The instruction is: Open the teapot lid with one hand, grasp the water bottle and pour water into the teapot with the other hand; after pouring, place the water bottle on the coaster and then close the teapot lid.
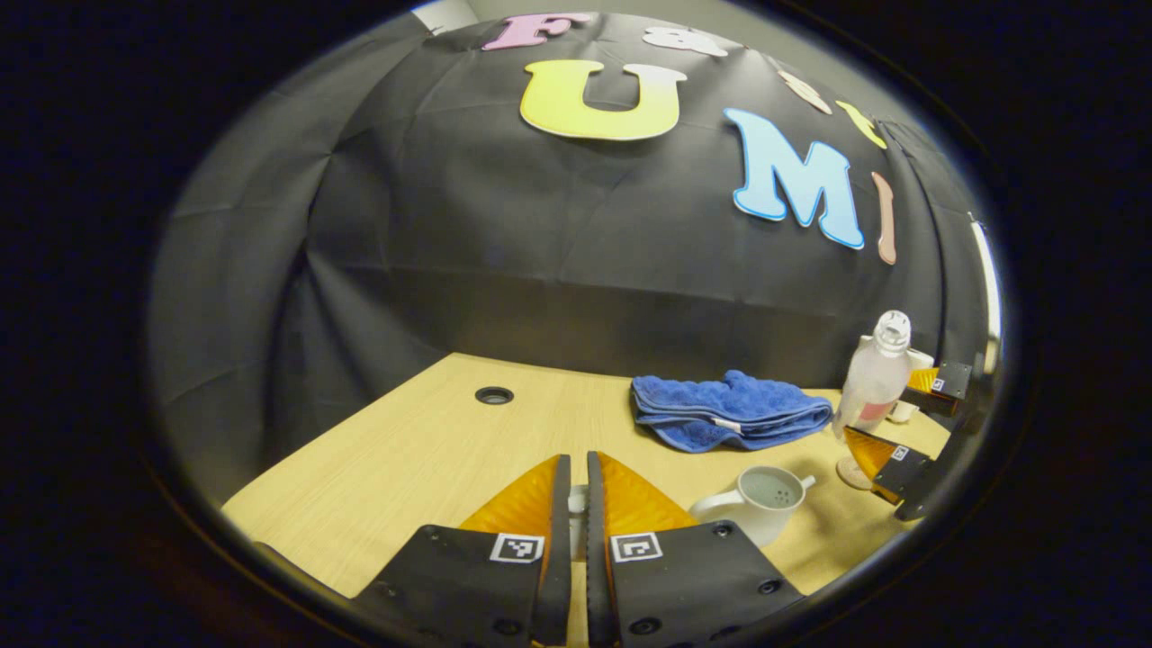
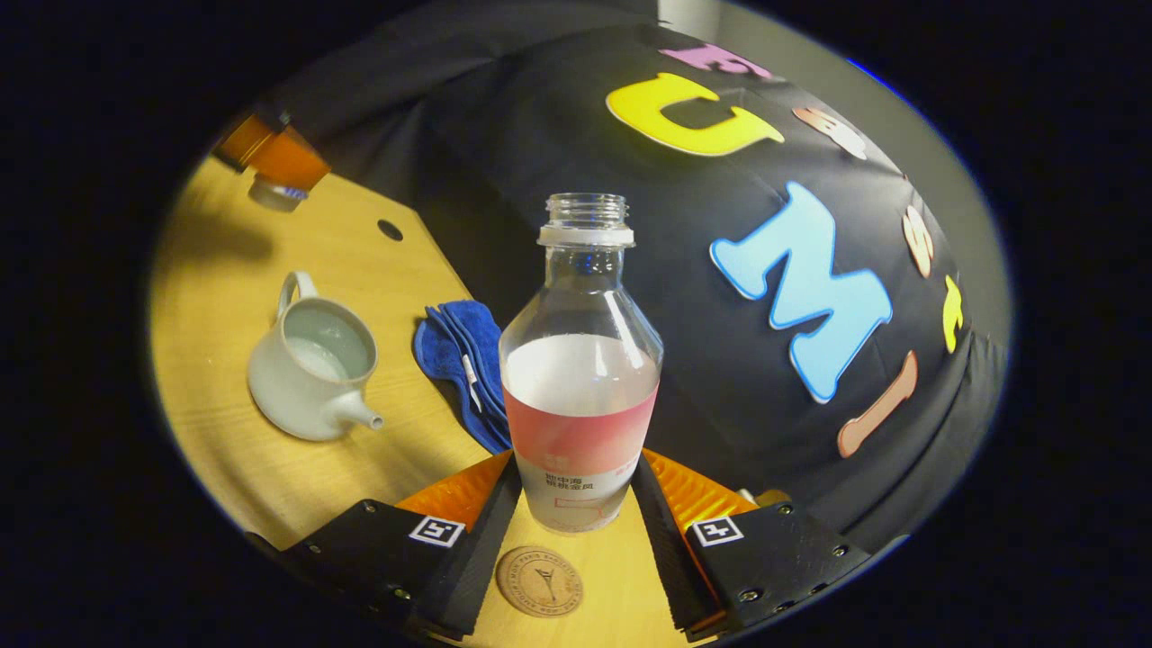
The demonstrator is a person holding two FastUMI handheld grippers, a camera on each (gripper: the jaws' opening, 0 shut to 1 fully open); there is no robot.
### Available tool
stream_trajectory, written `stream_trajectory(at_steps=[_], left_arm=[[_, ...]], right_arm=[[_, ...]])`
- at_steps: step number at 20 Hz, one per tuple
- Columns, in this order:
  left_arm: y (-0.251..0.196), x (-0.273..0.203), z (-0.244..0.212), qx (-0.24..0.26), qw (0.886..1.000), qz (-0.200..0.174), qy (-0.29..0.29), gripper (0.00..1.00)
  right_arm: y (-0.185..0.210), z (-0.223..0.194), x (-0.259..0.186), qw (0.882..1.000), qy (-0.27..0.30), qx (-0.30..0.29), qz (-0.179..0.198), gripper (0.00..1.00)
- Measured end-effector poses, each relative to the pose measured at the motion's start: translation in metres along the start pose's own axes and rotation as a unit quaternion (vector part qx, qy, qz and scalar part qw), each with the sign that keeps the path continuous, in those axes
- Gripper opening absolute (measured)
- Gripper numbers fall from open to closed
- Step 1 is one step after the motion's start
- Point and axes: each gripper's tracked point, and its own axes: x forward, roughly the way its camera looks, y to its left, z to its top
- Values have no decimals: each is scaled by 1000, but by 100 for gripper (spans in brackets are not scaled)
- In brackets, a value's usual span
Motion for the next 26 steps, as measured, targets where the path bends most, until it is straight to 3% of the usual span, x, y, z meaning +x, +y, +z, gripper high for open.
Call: stream_trajectory(at_steps=[6, 14, 19, 26], left_arm=[[-2, 3, -4, -2, 1000, -4, 5, 14], [-2, 4, -7, 1, 1000, -3, 9, 13], [0, 4, -9, 2, 1000, -1, 12, 13], [-3, 6, -13, 4, 1000, -3, 19, 14]], right_arm=[[-23, -28, -3, 981, 22, 190, 27, 77], [-29, -74, 1, 948, 64, 308, 42, 77], [-24, -86, 1, 935, 87, 341, 52, 77], [-23, -86, -9, 929, 117, 347, 59, 76]])
